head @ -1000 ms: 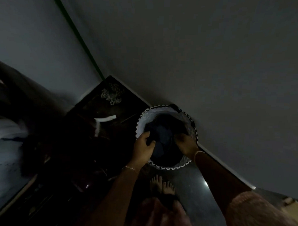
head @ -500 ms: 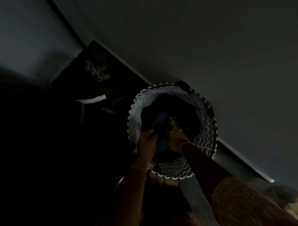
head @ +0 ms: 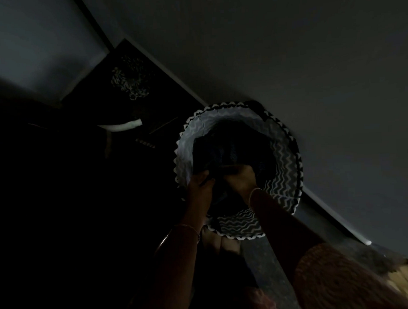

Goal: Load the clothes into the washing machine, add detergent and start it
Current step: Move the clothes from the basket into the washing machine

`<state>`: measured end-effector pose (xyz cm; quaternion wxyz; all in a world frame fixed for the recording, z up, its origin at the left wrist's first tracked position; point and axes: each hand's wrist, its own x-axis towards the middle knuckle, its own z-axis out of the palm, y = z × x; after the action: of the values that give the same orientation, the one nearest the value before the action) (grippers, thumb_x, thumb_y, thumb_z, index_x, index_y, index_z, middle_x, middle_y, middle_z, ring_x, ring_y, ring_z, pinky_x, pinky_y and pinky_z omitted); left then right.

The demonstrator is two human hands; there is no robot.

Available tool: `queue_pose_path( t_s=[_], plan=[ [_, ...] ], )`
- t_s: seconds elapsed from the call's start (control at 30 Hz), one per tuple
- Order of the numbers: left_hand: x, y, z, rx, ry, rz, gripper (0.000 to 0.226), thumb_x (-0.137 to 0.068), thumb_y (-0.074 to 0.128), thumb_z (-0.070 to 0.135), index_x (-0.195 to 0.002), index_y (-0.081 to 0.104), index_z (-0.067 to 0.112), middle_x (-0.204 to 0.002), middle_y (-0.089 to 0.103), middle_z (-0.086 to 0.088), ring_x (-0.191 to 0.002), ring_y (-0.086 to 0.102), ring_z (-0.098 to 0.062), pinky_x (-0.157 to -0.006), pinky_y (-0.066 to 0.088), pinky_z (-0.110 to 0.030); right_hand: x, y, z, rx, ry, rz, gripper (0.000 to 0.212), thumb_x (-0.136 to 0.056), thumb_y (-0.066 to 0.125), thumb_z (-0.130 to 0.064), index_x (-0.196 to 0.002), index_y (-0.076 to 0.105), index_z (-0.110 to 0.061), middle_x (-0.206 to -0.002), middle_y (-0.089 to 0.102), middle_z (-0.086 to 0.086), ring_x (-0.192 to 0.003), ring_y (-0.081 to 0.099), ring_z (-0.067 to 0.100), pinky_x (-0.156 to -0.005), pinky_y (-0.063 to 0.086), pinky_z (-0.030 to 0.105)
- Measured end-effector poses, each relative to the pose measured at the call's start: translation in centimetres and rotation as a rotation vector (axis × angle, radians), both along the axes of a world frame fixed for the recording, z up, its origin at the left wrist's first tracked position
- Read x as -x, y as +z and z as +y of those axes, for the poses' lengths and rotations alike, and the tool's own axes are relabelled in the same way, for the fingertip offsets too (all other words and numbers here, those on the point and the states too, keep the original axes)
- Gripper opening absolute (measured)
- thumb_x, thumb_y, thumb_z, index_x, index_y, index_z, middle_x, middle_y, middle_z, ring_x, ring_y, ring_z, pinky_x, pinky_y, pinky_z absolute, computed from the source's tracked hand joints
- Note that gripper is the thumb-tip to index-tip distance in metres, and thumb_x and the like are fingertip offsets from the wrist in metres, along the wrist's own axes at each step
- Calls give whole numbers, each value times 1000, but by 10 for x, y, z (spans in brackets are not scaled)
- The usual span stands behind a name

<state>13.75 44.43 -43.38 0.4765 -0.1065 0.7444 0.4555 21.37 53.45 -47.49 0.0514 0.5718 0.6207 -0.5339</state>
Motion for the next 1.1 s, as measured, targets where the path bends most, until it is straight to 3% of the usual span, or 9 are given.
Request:
queue_pose_path(
  t_s=[0.07,0.23,0.33,0.43,0.53,0.77,0.9,1.0,1.1],
  plan=[
    [-3,16,3,-20,11,10,27,-84,50,-19,-100,55,2,-91,58,-8,-91,58,-26,-71,50,-15,0,19,-6,219,-363,191,13,-74,75,0,-87,72,0,-84,71,13,-72,66,17,-76,56,30],
    [-10,56,-4,-92,-121,115,66,-79,50,-12,-141,30,-4,-142,40,-26,-132,40,-37,-101,39,-34,-4,81,-13,482,-575,448,26,-81,59,12,-62,56,-5,-49,62,0,-48,60,9,-52,51,19],
    [-15,79,-8,-129,-233,176,85,-64,52,8,-145,27,0,-146,37,-22,-136,37,-32,-113,32,-44,-7,121,-15,605,-633,557,22,-84,49,11,-75,59,-6,-67,66,5,-66,64,15,-62,52,24],
    [-20,104,-11,-143,-330,201,81,-74,65,-10,-145,27,0,-145,39,-23,-135,39,-33,-112,33,-47,-13,160,-13,698,-636,634,24,-84,43,2,-93,64,-8,-99,65,10,-92,61,21,-77,50,29],
    [-23,128,-10,-166,-419,213,87,-73,68,-15,-146,26,4,-147,36,-20,-136,37,-32,-113,31,-50,-21,207,-9,800,-625,688,26,-84,36,-5,-89,62,-9,-89,65,5,-85,59,20,-66,53,27],
    [-17,173,-7,-68,-665,392,141,-31,80,49,-152,11,28,-157,20,-6,-144,22,-22,-116,28,-46,-31,297,-10,819,-673,838,19,-61,39,-12,-63,58,-8,-71,57,8,-70,57,25,-55,54,26],
    [-10,214,-3,-8,-853,613,151,-38,88,57,-151,-9,33,-161,-6,-2,-148,-3,-21,-119,1,-35,-34,335,-12,797,-666,948,8,-51,55,-14,-52,47,-11,-70,44,6,-75,48,27,-72,47,38],
    [-6,231,-6,-49,-861,773,151,-33,80,70,-149,-13,39,-161,-8,0,-148,-6,-20,-120,6,-42,-36,358,-12,814,-645,1033,39,-28,74,-13,-54,44,-13,-73,43,5,-77,46,26,-83,45,40],
    [-10,257,-8,-130,-810,755,151,-31,77,69,-150,-10,38,-161,-7,1,-148,-2,-18,-121,10,-40,-38,382,-17,804,-601,1057,32,-30,71,-13,-52,48,-14,-73,46,6,-79,46,28,-83,46,43]
  ],
)
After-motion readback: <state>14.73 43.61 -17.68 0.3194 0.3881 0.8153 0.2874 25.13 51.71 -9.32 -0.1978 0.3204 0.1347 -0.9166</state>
